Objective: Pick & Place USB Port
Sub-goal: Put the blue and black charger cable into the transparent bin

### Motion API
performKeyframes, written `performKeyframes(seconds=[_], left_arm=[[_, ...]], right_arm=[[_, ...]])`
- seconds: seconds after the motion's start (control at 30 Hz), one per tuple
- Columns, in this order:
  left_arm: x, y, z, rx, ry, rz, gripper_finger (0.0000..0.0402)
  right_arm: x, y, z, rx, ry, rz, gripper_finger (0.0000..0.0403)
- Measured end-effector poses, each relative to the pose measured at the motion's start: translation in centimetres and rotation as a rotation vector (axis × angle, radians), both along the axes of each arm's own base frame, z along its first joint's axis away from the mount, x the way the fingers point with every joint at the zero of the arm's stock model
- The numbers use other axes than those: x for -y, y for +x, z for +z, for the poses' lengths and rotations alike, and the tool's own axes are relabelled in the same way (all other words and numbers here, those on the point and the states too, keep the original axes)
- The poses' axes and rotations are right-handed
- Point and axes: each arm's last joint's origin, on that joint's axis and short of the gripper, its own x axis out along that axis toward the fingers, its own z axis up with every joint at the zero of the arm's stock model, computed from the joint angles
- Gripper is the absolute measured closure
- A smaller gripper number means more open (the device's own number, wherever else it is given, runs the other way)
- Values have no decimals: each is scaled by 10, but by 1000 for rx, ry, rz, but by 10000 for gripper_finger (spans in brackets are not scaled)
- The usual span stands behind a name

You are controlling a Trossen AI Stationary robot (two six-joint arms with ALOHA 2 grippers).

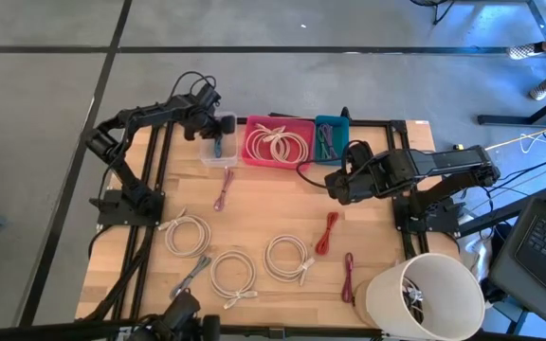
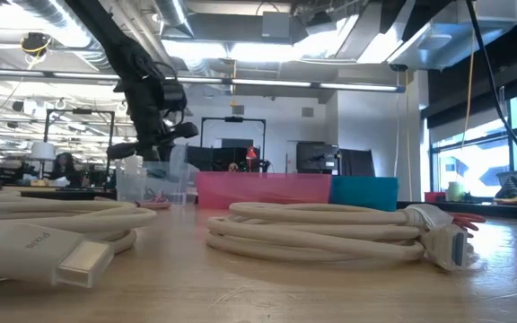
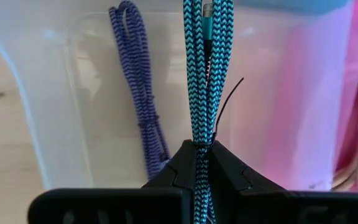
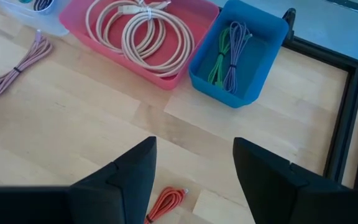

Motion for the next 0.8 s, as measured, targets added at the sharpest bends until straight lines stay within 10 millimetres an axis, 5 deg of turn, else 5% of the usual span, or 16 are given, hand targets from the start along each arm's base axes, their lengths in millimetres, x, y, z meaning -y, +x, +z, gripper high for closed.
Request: performKeyframes(seconds=[0.8], left_arm=[[-11, 12, -35, -21, -33, -20, 378]], right_arm=[[0, 0, 0, 0, 0, 0, 188]])
